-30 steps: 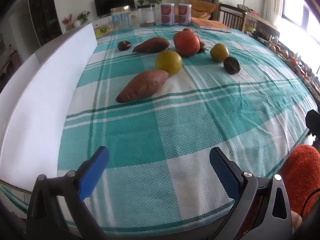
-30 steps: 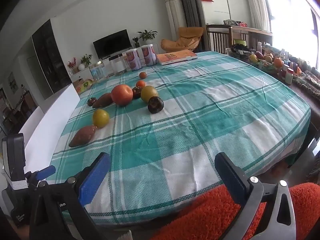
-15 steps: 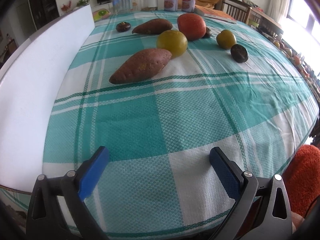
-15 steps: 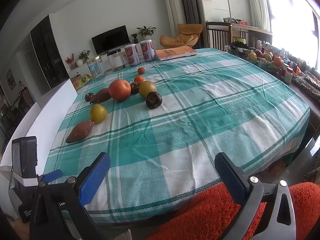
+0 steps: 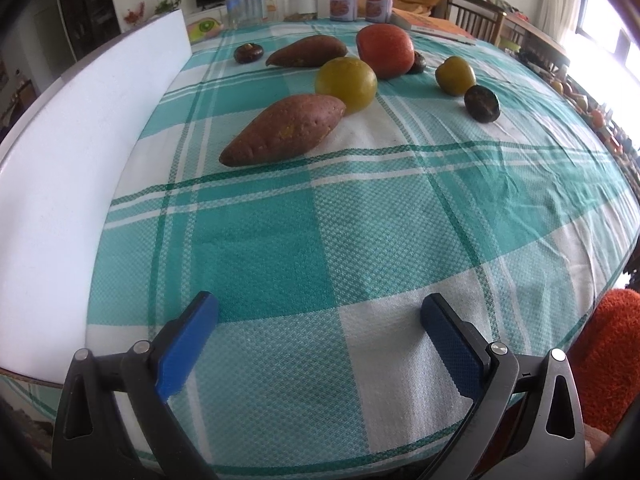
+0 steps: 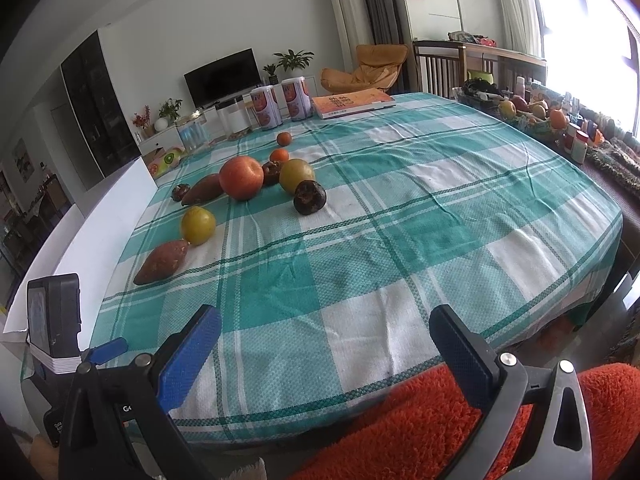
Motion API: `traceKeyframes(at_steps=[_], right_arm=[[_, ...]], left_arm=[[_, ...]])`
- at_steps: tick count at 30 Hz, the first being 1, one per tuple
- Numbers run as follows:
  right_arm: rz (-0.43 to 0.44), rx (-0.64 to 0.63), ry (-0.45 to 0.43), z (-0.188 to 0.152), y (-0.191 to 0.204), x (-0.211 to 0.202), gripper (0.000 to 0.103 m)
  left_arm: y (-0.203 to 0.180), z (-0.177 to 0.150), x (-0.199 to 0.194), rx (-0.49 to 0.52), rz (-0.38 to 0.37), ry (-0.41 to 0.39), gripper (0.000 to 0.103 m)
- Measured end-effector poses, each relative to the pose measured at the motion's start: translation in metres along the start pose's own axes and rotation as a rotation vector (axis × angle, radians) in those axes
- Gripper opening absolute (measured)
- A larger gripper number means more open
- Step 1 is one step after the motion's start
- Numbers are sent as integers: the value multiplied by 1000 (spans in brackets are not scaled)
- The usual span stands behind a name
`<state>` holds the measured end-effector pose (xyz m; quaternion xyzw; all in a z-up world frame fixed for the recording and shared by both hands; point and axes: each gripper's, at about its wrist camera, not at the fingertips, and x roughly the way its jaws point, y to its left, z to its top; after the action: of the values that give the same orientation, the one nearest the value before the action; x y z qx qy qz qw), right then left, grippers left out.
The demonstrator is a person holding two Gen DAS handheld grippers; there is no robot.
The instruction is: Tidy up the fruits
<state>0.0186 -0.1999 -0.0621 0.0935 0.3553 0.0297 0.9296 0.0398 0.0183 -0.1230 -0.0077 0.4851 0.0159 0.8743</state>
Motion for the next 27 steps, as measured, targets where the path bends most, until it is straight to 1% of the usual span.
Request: traceKeyframes(at_steps=[5, 13, 16, 17, 27], right_arm=[[-1, 2, 3, 0, 0, 1, 103], [0, 14, 39, -1, -1, 4, 103], [-3, 7, 31, -1, -1, 5, 103], [-5, 0, 13, -1, -1, 5, 103], [-3, 16, 47, -1, -2, 4, 103]], left_arm=[[0, 1, 0, 1, 0, 4, 103], [0, 1, 1, 2, 0, 4, 103], [1, 1, 1, 2, 0, 6, 103], [1, 1, 1, 3, 0, 6, 103], [1, 1, 1, 1, 2, 10, 103]])
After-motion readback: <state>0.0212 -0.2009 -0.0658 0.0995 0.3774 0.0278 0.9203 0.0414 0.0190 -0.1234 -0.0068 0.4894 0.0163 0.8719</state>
